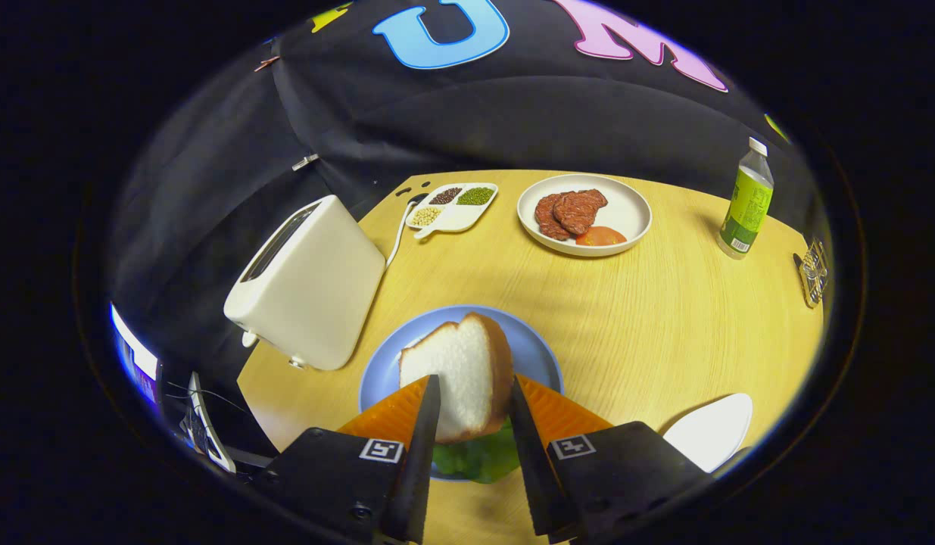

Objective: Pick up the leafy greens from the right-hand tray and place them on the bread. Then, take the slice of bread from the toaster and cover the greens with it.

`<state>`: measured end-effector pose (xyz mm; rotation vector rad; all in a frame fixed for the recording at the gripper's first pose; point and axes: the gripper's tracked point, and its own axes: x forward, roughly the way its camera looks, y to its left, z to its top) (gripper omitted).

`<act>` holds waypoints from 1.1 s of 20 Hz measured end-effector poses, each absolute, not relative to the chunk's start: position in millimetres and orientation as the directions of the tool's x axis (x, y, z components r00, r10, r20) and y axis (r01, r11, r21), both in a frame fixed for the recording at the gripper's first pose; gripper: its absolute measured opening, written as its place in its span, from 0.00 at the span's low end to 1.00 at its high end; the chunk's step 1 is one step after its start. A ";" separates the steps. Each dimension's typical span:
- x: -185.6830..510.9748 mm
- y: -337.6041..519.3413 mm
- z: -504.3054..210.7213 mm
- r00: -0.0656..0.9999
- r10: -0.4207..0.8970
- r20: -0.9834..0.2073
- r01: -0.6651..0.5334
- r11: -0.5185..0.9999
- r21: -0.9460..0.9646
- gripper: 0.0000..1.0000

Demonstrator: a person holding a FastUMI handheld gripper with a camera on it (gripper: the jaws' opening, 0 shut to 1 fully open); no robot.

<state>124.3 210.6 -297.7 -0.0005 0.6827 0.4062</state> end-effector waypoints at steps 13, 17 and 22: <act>77.0 148.3 -198.9 0.816 0.348 -0.461 -0.403 0.915 -0.022 0.99; 62.4 111.8 -127.8 0.880 0.338 -0.333 -0.375 0.925 -0.054 0.99; 33.8 70.5 -33.5 0.955 0.272 -0.122 -0.284 0.954 -0.098 0.99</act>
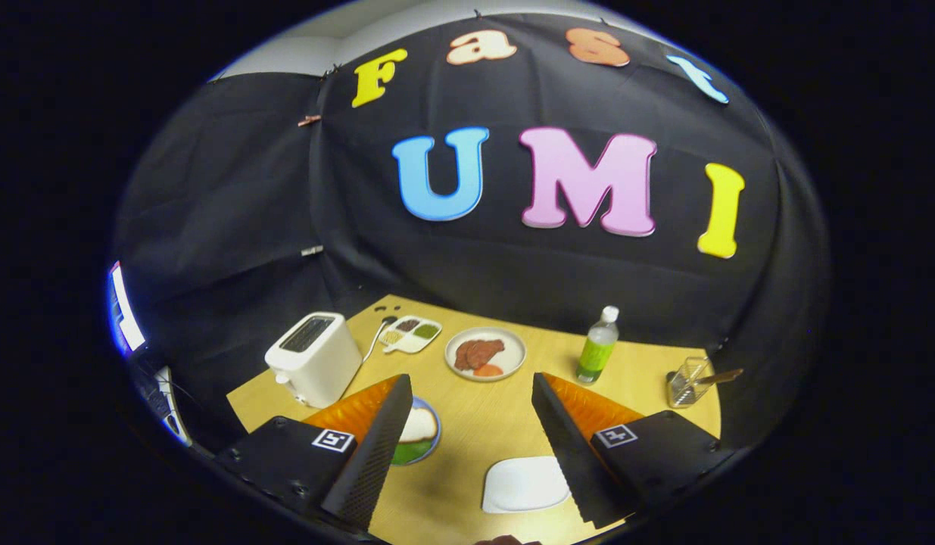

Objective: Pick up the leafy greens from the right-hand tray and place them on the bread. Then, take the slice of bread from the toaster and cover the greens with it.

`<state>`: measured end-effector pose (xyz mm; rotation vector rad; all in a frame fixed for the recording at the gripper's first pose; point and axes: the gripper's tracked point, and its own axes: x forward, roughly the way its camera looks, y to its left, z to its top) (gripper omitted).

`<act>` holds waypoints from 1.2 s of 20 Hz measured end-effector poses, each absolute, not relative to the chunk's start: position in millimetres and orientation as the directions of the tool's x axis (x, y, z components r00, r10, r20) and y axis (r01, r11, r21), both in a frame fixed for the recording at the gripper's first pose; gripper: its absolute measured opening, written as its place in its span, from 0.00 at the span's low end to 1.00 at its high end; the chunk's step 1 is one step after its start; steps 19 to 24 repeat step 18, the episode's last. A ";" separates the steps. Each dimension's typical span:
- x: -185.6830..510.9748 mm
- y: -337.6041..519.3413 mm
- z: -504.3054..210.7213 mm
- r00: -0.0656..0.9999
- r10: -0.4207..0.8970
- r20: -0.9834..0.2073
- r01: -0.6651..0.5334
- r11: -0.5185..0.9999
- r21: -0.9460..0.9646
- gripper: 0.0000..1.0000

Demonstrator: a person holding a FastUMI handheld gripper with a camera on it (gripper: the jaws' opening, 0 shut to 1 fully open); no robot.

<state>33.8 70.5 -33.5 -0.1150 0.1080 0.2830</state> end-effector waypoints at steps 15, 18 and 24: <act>-6.2 12.8 40.0 0.987 0.028 0.159 -0.020 0.998 -0.055 0.99; -0.9 11.0 29.4 0.992 0.014 0.129 -0.006 0.998 -0.061 0.99; -0.9 11.0 29.4 0.992 0.014 0.129 -0.006 0.998 -0.061 0.99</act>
